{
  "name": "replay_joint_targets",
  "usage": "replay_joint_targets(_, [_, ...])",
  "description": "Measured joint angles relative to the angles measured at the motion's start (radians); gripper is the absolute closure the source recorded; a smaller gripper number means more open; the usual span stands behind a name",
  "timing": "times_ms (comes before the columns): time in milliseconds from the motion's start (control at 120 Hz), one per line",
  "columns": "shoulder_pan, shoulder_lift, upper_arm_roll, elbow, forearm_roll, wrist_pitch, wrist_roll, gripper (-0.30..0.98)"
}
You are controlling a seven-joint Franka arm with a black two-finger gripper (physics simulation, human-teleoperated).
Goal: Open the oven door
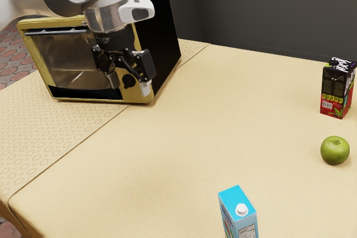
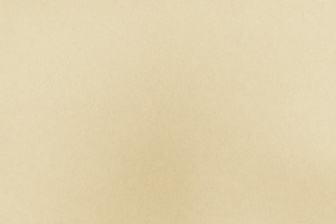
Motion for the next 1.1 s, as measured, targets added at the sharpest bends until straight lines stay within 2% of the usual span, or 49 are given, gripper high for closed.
replay_joint_targets(133, [0.000, 0.002, 0.000, 0.004, -0.001, -0.003, 0.003, 0.00])
replay_joint_targets(192, [-0.001, -0.040, 0.009, 0.076, -0.005, -0.006, 0.023, 0.00])
replay_joint_targets(258, [-0.056, -0.142, 0.152, 0.203, -0.004, 0.000, 0.121, 0.00])
replay_joint_targets(283, [-0.059, -0.156, 0.196, 0.221, 0.018, 0.020, 0.164, 0.00])
replay_joint_targets(333, [-0.024, -0.136, 0.245, 0.237, 0.134, 0.094, 0.247, 0.00])
replay_joint_targets(358, [0.000, -0.123, 0.264, 0.223, 0.171, 0.149, 0.291, 0.00])
replay_joint_targets(367, [0.033, -0.129, 0.244, 0.142, 0.158, 0.152, 0.287, 0.01])
replay_joint_targets(400, [0.042, -0.111, 0.293, 0.136, 0.143, 0.237, 0.356, 0.01])
replay_joint_targets(450, [0.079, -0.095, 0.339, 0.106, 0.070, 0.344, 0.463, 0.01])
replay_joint_targets(525, [0.144, -0.063, 0.360, 0.071, -0.037, 0.468, 0.621, 0.00])
replay_joint_targets(608, [0.142, -0.070, 0.363, 0.023, -0.164, 0.563, 0.797, 0.00])
replay_joint_targets(692, [0.110, -0.068, 0.362, 0.001, -0.244, 0.625, 0.950, 0.00])
replay_joint_targets(800, [0.098, -0.013, 0.365, 0.030, -0.289, 0.677, 1.118, 0.00])
replay_joint_targets(908, [0.155, 0.115, 0.359, 0.153, -0.309, 0.703, 1.256, 0.00])
replay_joint_targets(1100, [0.225, 0.201, 0.353, 0.211, -0.336, 0.726, 1.443, 0.00])
